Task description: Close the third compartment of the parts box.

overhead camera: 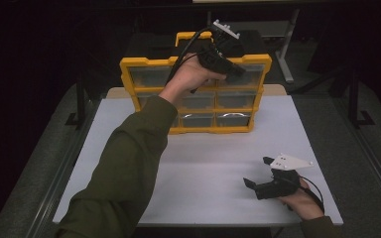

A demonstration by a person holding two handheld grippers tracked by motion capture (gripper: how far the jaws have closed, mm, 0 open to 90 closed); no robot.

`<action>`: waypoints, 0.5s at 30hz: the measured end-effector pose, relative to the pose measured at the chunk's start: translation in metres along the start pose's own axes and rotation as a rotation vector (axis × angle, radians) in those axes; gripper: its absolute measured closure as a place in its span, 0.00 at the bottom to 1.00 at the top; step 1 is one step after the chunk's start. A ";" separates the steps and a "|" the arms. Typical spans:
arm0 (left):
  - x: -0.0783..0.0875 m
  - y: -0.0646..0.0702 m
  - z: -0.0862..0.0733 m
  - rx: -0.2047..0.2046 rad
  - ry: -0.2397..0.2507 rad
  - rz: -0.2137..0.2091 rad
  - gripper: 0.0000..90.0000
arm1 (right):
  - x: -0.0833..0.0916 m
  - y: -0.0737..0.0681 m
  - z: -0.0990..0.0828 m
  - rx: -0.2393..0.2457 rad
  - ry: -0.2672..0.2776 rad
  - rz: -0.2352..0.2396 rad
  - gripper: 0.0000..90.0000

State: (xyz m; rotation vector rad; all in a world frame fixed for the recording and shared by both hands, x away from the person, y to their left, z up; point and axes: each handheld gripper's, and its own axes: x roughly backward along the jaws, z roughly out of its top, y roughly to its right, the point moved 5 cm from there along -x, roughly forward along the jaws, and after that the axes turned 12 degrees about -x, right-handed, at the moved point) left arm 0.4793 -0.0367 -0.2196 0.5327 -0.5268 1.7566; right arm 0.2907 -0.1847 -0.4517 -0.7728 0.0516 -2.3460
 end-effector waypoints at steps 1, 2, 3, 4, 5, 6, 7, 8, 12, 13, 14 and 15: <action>0.000 0.000 0.000 0.004 0.002 0.000 1.00 | 0.000 0.000 0.000 -0.002 0.000 0.000 0.00; 0.000 -0.001 0.000 0.006 0.004 0.001 1.00 | 0.000 0.000 0.000 -0.002 0.000 -0.001 0.00; 0.000 -0.001 0.000 0.004 0.005 0.003 1.00 | 0.000 0.000 0.000 -0.002 0.001 -0.001 0.00; -0.001 -0.001 0.000 0.009 0.006 0.005 1.00 | 0.000 0.000 0.000 -0.002 0.001 0.000 0.00; -0.001 -0.002 0.000 0.010 0.007 0.007 1.00 | 0.000 0.000 0.000 -0.002 0.001 0.000 0.00; -0.001 -0.002 0.000 0.012 0.008 0.007 1.00 | 0.000 0.000 0.000 -0.002 0.001 0.000 0.00; -0.001 -0.002 0.000 0.012 0.009 0.009 1.00 | 0.000 0.000 0.000 -0.002 0.000 0.000 0.00; -0.001 -0.002 0.000 0.010 0.008 0.008 1.00 | 0.000 0.000 0.000 -0.002 0.000 0.000 0.00; 0.001 -0.002 -0.002 0.013 0.017 0.007 1.00 | 0.001 0.000 0.000 -0.003 0.001 0.000 0.00; 0.002 -0.001 -0.002 0.010 0.018 -0.002 1.00 | 0.001 0.000 0.000 -0.003 0.001 0.001 0.00; 0.003 0.000 -0.003 0.013 0.021 -0.006 1.00 | 0.001 -0.001 0.000 -0.004 0.000 0.001 0.00; 0.004 0.000 -0.004 0.006 0.023 -0.009 0.99 | 0.001 -0.001 0.000 -0.003 0.000 0.001 0.00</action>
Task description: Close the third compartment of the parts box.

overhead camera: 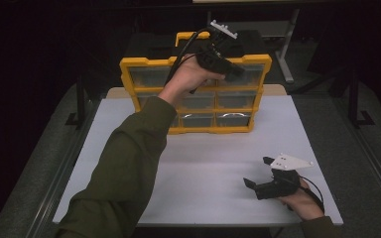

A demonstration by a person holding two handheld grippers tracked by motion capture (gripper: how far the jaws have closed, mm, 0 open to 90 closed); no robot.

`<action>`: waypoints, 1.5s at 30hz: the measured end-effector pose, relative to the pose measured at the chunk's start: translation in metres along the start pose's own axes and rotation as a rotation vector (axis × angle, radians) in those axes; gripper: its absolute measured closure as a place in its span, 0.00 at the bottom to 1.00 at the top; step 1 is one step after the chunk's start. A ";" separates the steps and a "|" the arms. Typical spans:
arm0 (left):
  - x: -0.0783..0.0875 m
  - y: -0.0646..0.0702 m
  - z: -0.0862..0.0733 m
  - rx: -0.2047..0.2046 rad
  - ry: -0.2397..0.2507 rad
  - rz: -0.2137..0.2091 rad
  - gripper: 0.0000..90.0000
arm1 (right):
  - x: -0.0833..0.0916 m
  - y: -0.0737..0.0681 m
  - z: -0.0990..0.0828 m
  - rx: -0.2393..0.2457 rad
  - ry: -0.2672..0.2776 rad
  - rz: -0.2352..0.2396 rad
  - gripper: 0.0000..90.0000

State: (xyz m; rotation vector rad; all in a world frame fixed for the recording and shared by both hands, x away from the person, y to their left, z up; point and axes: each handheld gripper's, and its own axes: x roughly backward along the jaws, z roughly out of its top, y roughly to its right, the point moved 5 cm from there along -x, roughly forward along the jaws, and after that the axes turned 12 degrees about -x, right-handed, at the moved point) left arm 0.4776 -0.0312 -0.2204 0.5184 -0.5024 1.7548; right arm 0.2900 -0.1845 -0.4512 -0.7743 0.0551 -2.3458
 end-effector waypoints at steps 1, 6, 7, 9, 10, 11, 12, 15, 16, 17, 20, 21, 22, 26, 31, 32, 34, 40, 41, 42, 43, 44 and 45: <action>0.001 0.001 -0.001 -0.002 0.003 -0.007 0.97 | 0.000 0.000 0.000 0.000 0.000 0.000 0.00; 0.012 0.008 -0.007 -0.026 0.009 -0.022 0.89 | -0.001 0.000 0.001 0.000 -0.003 0.000 0.00; 0.015 0.010 -0.007 -0.025 0.014 -0.034 0.86 | -0.001 0.000 0.000 0.000 -0.003 -0.001 0.00; 0.019 0.016 -0.009 -0.049 0.008 -0.048 0.78 | -0.001 0.000 0.000 0.004 -0.006 -0.002 0.00; 0.021 0.018 -0.011 -0.058 0.006 -0.046 0.76 | -0.001 0.000 0.000 0.002 -0.004 -0.002 0.00; 0.023 0.021 -0.012 -0.058 0.007 -0.053 0.73 | -0.001 0.000 0.001 0.001 -0.004 -0.002 0.00; 0.023 0.021 -0.012 -0.058 0.007 -0.053 0.70 | -0.001 0.000 0.001 0.001 -0.004 -0.002 0.00; 0.030 0.027 -0.019 -0.080 0.002 -0.053 0.64 | -0.001 0.001 0.001 -0.001 -0.003 -0.003 0.00; 0.031 0.029 -0.021 -0.074 0.005 -0.051 0.61 | -0.002 0.001 0.001 -0.001 -0.003 -0.003 0.00; 0.034 0.031 -0.024 -0.068 0.006 -0.050 0.60 | -0.002 0.002 0.001 -0.001 -0.005 -0.003 0.00; 0.040 0.033 -0.033 -0.064 -0.003 -0.048 0.52 | -0.002 0.001 0.001 0.002 -0.006 -0.003 0.00; 0.042 0.033 -0.037 -0.067 -0.006 -0.045 0.51 | -0.003 0.000 0.001 0.002 -0.006 0.000 0.00; 0.043 0.033 -0.039 -0.068 0.000 -0.042 0.49 | -0.003 0.000 0.002 0.003 -0.008 0.002 0.00; 0.051 0.033 -0.052 -0.071 0.003 -0.033 0.45 | -0.006 0.000 0.002 0.011 -0.013 0.011 0.00; 0.059 0.034 -0.072 -0.059 0.001 -0.007 0.37 | -0.008 -0.001 0.002 0.008 -0.020 0.018 0.00; 0.060 0.034 -0.075 -0.059 -0.002 -0.002 0.35 | -0.009 -0.001 0.002 0.011 -0.021 0.018 0.00; 0.063 0.033 -0.082 -0.062 -0.001 0.013 0.31 | -0.010 -0.001 0.003 0.011 -0.024 0.019 0.00; 0.070 0.034 -0.102 -0.040 0.025 0.041 0.21 | -0.012 -0.002 0.002 0.011 -0.027 0.020 0.00; 0.070 0.035 -0.106 -0.043 0.021 0.053 0.18 | -0.012 -0.001 0.002 0.011 -0.027 0.019 0.00; 0.071 0.036 -0.109 -0.046 0.020 0.057 0.18 | -0.012 -0.001 0.002 0.011 -0.026 0.017 0.00; 0.071 0.036 -0.112 -0.040 0.022 0.058 0.17 | -0.012 -0.001 0.002 0.011 -0.026 0.017 0.00; 0.072 0.037 -0.115 -0.038 0.024 0.058 0.15 | -0.012 -0.001 0.002 0.011 -0.026 0.016 0.00; 0.073 0.038 -0.119 -0.039 0.022 0.064 0.15 | -0.012 -0.001 0.002 0.012 -0.025 0.016 0.00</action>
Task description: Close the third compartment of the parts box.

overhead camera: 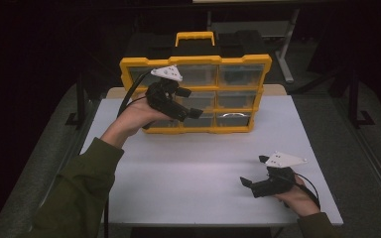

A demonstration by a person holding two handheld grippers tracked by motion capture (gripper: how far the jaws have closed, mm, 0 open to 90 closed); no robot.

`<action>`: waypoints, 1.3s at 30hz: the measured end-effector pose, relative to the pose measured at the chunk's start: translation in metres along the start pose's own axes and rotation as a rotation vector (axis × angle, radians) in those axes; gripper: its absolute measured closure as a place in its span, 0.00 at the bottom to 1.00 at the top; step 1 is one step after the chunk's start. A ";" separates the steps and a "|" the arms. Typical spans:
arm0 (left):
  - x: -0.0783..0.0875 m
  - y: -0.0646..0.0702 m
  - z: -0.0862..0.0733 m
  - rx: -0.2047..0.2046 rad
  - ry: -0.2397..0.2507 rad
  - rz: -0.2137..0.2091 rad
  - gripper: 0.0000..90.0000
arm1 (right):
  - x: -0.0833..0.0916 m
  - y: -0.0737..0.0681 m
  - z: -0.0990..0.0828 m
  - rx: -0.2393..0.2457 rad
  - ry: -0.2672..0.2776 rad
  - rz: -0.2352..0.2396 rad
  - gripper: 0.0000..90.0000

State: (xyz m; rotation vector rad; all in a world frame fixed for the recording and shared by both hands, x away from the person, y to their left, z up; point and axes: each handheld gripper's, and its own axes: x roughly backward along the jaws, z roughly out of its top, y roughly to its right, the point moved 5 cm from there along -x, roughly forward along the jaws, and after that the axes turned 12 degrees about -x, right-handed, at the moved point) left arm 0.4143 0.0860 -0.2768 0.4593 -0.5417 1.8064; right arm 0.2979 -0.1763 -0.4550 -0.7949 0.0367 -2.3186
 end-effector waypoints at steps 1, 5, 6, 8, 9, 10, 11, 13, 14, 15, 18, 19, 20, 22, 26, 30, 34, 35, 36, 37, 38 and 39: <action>0.001 0.001 -0.004 0.004 0.003 0.003 0.13 | 0.000 0.000 0.000 0.001 0.001 0.000 0.00; 0.003 0.005 -0.016 0.011 0.003 0.012 0.04 | 0.000 0.001 0.000 0.001 0.002 -0.001 0.00; 0.004 0.006 -0.019 0.012 0.001 0.011 0.03 | 0.000 0.000 0.000 -0.004 0.002 -0.002 0.00; 0.005 0.007 -0.024 0.015 0.005 0.013 0.02 | 0.000 0.001 0.000 -0.005 0.003 -0.002 0.00; 0.006 0.008 -0.027 0.017 0.007 0.010 0.01 | 0.000 0.000 0.000 -0.005 0.003 -0.002 0.00; 0.007 0.009 -0.030 0.021 0.013 0.011 0.01 | 0.000 0.000 0.000 -0.003 0.005 -0.002 0.00; 0.008 0.010 -0.032 0.021 0.011 0.017 0.01 | 0.000 0.000 0.001 -0.002 0.005 -0.002 0.00; 0.010 0.012 -0.037 0.022 0.024 0.021 0.01 | 0.000 0.001 0.001 0.002 0.006 -0.002 0.00; 0.011 0.013 -0.040 0.025 0.027 0.020 0.01 | 0.000 0.001 0.001 0.003 0.008 -0.001 0.00; 0.011 0.015 -0.042 0.024 0.025 0.017 0.00 | 0.000 0.001 0.001 0.003 0.007 -0.001 0.00; 0.011 0.018 -0.050 0.024 0.022 0.024 0.00 | 0.000 0.001 0.001 0.003 0.008 -0.001 0.00; 0.011 0.019 -0.052 0.020 0.020 0.022 0.00 | 0.000 0.001 0.001 0.002 0.007 -0.002 0.00; 0.011 0.021 -0.056 0.026 0.016 0.022 0.00 | 0.000 0.001 0.001 0.002 0.006 -0.003 0.00; 0.011 0.022 -0.062 0.025 0.019 0.026 0.00 | 0.000 0.000 0.001 -0.001 0.005 -0.001 0.00; 0.011 0.026 -0.076 0.031 0.019 0.049 0.00 | 0.000 0.000 0.000 0.000 0.003 -0.002 0.00; 0.013 0.030 -0.092 0.048 0.017 0.073 0.00 | 0.000 0.000 0.001 0.000 0.005 -0.003 0.00; 0.015 0.032 -0.108 0.022 -0.008 0.106 0.00 | 0.000 0.000 0.000 -0.001 0.003 -0.004 0.00; 0.015 0.033 -0.111 0.027 -0.007 0.109 0.00 | 0.000 0.000 0.000 0.000 0.003 -0.004 0.00; 0.016 0.035 -0.115 0.039 0.001 0.106 0.00 | 0.000 0.000 0.000 -0.001 0.003 -0.004 0.00; 0.016 0.035 -0.118 0.037 0.003 0.109 0.00 | 0.000 0.000 0.000 -0.001 0.003 -0.004 0.00; 0.017 0.037 -0.122 0.042 0.008 0.111 0.00 | 0.000 0.000 0.000 -0.001 0.002 -0.005 0.00; 0.017 0.038 -0.125 0.038 0.006 0.113 0.00 | 0.000 0.000 0.000 -0.001 0.003 -0.005 0.00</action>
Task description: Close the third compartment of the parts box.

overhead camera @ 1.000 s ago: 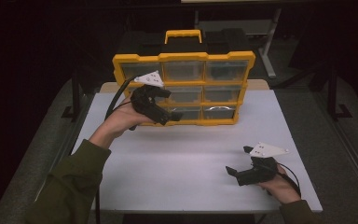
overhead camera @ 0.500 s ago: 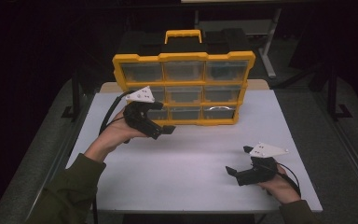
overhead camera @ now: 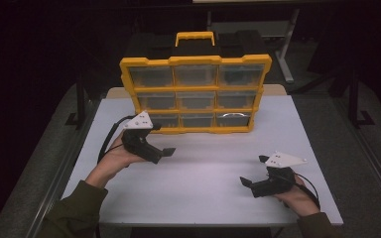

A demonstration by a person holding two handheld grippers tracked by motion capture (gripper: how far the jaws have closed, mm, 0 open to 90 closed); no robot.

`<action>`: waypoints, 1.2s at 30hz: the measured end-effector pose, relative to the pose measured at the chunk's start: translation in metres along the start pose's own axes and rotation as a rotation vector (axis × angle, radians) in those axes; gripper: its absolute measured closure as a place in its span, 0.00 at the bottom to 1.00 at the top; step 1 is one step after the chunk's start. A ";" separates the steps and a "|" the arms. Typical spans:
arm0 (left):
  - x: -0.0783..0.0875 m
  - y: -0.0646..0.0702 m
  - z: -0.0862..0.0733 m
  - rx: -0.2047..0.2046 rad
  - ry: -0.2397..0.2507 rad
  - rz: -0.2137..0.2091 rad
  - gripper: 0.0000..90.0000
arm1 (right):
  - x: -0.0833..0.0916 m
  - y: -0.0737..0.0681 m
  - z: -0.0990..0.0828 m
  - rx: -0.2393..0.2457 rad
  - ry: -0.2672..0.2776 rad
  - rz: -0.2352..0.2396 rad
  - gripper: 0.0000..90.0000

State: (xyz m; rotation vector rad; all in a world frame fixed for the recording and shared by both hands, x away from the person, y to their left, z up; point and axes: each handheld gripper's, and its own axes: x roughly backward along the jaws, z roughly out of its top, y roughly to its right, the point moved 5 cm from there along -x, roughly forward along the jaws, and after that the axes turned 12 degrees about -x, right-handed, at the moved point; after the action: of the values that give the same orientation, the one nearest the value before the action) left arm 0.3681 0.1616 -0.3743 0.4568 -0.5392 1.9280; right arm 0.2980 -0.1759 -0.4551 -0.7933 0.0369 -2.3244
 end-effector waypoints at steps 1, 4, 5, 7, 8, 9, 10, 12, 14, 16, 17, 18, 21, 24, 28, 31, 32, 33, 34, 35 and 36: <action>0.001 0.002 -0.004 0.010 0.009 0.009 0.00 | 0.000 0.000 0.000 0.000 -0.001 0.000 0.00; 0.003 0.006 -0.013 0.009 0.010 0.018 0.00 | 0.000 0.000 0.000 0.002 0.000 -0.001 0.00; 0.004 0.008 -0.017 0.009 0.002 0.020 0.00 | 0.000 0.000 0.000 0.002 -0.001 -0.001 0.00; 0.005 0.011 -0.024 0.012 0.002 0.026 0.00 | 0.000 0.000 0.000 0.002 -0.002 -0.001 0.00; 0.005 0.012 -0.027 0.009 -0.004 0.029 0.00 | 0.000 0.000 0.000 0.003 -0.002 -0.001 0.00; 0.006 0.014 -0.031 0.006 -0.003 0.038 0.00 | 0.000 0.000 0.000 0.002 -0.002 -0.001 0.00; 0.007 0.015 -0.034 0.012 -0.002 0.040 0.00 | 0.000 0.000 0.000 0.002 -0.002 -0.002 0.00; 0.008 0.019 -0.041 0.015 0.001 0.050 0.00 | 0.000 0.000 0.000 0.002 -0.002 -0.003 0.00; 0.010 0.021 -0.047 0.014 -0.002 0.053 0.00 | -0.001 0.000 0.000 0.003 -0.002 -0.004 0.00; 0.012 0.023 -0.052 0.022 0.002 0.058 0.00 | -0.001 0.000 -0.001 0.003 -0.003 -0.003 0.00; 0.013 0.024 -0.055 0.025 -0.001 0.061 0.00 | -0.001 0.000 -0.001 0.004 -0.004 -0.004 0.00; 0.014 0.024 -0.057 0.021 -0.007 0.066 0.00 | -0.001 0.000 -0.001 0.005 -0.004 -0.003 0.00; 0.019 0.028 -0.065 0.037 0.008 0.076 0.00 | -0.001 -0.001 -0.001 0.000 -0.009 -0.005 0.00; 0.021 0.032 -0.073 0.040 0.015 0.085 0.00 | -0.002 0.000 -0.001 0.004 -0.007 -0.005 0.00; 0.024 0.034 -0.082 0.047 0.017 0.096 0.00 | -0.002 0.000 -0.001 0.000 -0.011 -0.008 0.00; 0.026 0.036 -0.087 0.051 0.034 0.119 0.00 | -0.002 -0.001 -0.001 0.004 -0.008 -0.008 0.00; 0.027 0.037 -0.089 0.052 0.033 0.115 0.00 | -0.002 0.000 -0.001 0.004 -0.009 -0.008 0.00; 0.028 0.037 -0.090 0.055 0.028 0.115 0.00 | -0.002 -0.001 -0.001 0.000 -0.011 -0.009 0.00; 0.029 0.037 -0.092 0.053 0.034 0.121 0.00 | -0.002 0.000 -0.002 0.000 -0.012 -0.009 0.00; 0.030 0.038 -0.094 0.059 0.036 0.120 0.00 | -0.002 0.000 -0.002 0.003 -0.012 -0.009 0.00; 0.030 0.038 -0.096 0.067 0.043 0.122 0.00 | -0.003 0.000 -0.002 0.007 -0.012 -0.009 0.00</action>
State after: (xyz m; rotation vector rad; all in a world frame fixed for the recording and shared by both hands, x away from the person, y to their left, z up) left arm 0.3141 0.2238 -0.4434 0.4328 -0.4855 2.0728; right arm 0.2984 -0.1747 -0.4582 -0.8057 0.0196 -2.3268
